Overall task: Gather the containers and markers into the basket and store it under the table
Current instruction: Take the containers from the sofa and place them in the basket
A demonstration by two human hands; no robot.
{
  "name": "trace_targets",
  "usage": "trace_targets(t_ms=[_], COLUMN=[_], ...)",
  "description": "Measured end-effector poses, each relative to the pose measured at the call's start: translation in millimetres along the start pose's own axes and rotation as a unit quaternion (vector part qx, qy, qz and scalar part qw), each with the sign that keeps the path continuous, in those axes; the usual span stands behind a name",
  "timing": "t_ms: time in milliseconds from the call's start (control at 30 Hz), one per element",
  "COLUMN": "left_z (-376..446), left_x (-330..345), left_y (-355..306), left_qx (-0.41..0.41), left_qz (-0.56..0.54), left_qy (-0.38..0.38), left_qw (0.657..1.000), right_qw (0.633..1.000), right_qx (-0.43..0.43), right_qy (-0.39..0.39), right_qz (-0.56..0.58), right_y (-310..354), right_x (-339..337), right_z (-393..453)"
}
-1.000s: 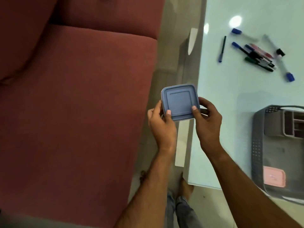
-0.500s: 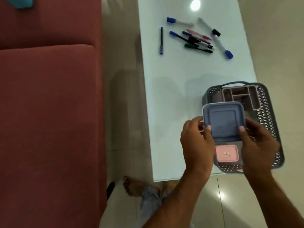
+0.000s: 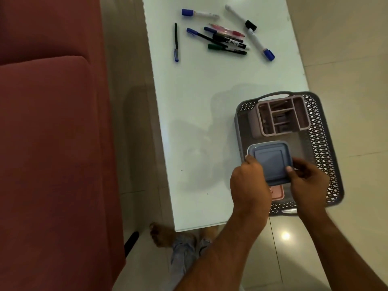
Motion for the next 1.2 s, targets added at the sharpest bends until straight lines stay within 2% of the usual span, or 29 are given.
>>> trace_targets(t_ms=[133, 300, 400, 533, 667, 800, 900, 1000, 1100, 1200], left_z=[11.3, 27.2, 33.0, 35.3, 35.9, 35.1, 31.7, 31.6, 36.9, 50.8], left_x=[9.5, 12.5, 18.0, 24.0, 24.9, 19.8, 5.0, -11.8, -33.9, -62.6], left_y=[-8.2, -18.2, -17.2, -13.8, -13.2, -2.2, 12.2, 36.8, 65.5, 97.1], left_qx=[0.008, 0.023, 0.008, -0.027, -0.040, -0.032, -0.001, -0.005, -0.026, -0.046], left_qz=[0.038, 0.014, 0.027, -0.016, -0.046, -0.083, -0.119, -0.150, -0.179, -0.207], left_qy=[0.057, 0.132, 0.133, 0.165, 0.147, 0.070, 0.024, -0.015, -0.060, -0.082], left_qw=[0.998, 0.991, 0.991, 0.986, 0.987, 0.993, 0.993, 0.989, 0.982, 0.974], right_qw=[1.000, 0.999, 0.999, 0.996, 0.995, 0.992, 0.990, 0.994, 0.996, 0.993], right_qx=[0.020, 0.015, 0.039, 0.041, 0.049, 0.050, 0.007, -0.033, -0.057, -0.107], right_qy=[0.014, 0.012, 0.002, 0.026, 0.031, 0.045, -0.017, -0.072, -0.044, 0.036], right_qz=[-0.017, -0.036, -0.032, -0.076, -0.083, -0.107, -0.139, -0.078, -0.054, -0.038], right_y=[-12.7, -19.1, -21.1, -23.1, -25.4, -18.6, -0.5, 23.7, 52.3, 94.7], right_x=[3.5, 11.9, 14.5, 18.7, 20.3, 19.2, 10.3, 6.5, 25.9, 80.8], right_z=[11.2, 22.9, 30.2, 33.5, 33.5, 28.7, 18.5, 4.1, -12.6, -29.1])
Point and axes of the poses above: each hand's wrist, its own z-axis towards the middle knuckle, its own x-axis out of the palm, y = z × x, the point moved 3 cm from there along z, towards the middle knuckle, and after that the axes turned 13 degrees about z, right-handed, at the moved point
